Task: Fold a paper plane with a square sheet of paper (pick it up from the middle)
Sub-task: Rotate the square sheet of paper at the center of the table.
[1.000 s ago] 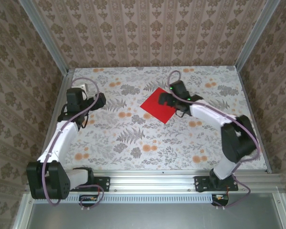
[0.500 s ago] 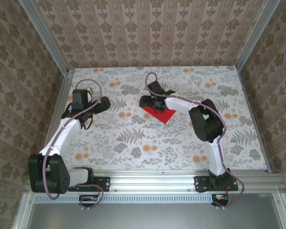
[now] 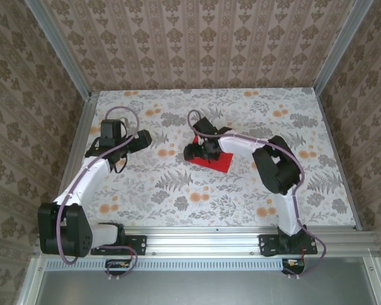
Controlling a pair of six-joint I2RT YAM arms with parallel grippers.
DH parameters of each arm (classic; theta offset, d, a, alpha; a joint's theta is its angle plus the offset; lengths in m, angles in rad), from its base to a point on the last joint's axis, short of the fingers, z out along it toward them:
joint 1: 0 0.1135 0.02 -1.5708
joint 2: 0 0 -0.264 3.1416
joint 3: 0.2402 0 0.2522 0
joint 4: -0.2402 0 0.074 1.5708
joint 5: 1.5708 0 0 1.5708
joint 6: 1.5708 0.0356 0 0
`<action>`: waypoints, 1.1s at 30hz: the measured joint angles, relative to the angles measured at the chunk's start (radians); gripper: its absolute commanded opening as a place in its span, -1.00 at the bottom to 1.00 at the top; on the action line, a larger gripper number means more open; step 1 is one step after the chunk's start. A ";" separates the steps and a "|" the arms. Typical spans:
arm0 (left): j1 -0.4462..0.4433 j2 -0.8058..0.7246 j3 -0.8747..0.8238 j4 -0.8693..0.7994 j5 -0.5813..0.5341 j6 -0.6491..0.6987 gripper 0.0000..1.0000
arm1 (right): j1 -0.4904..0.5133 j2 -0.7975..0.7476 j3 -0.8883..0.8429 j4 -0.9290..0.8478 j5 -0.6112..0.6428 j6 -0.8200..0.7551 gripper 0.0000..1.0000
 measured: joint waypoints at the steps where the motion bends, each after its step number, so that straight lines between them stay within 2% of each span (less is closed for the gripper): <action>1: -0.003 0.009 0.002 -0.002 0.002 -0.003 0.95 | 0.005 -0.038 -0.048 -0.015 -0.013 -0.016 0.73; 4: -0.005 0.034 0.007 -0.011 0.012 -0.007 0.94 | 0.019 -0.165 -0.195 -0.097 -0.048 -0.061 0.74; 7: -0.014 0.051 0.007 -0.015 0.024 -0.018 0.94 | 0.019 -0.265 -0.249 -0.196 -0.048 -0.088 0.85; 10: -0.026 0.056 0.007 -0.026 0.029 -0.029 0.95 | 0.024 -0.355 -0.237 -0.247 0.023 -0.075 0.99; 13: -0.036 0.057 0.007 -0.033 0.031 -0.032 0.95 | 0.026 -0.389 -0.182 -0.298 0.160 -0.008 0.99; 16: -0.036 0.057 0.007 -0.035 0.031 -0.034 0.97 | 0.028 -0.339 -0.109 -0.343 0.271 0.078 0.99; 21: -0.036 0.059 0.007 -0.035 0.026 -0.036 1.00 | 0.031 -0.154 0.026 -0.367 0.362 0.180 1.00; 26: -0.036 0.069 0.007 -0.036 0.028 -0.036 1.00 | 0.031 0.010 0.137 -0.382 0.388 0.222 1.00; 33: -0.036 0.090 0.007 -0.050 0.031 -0.036 1.00 | 0.019 0.064 0.153 -0.385 0.388 0.224 1.00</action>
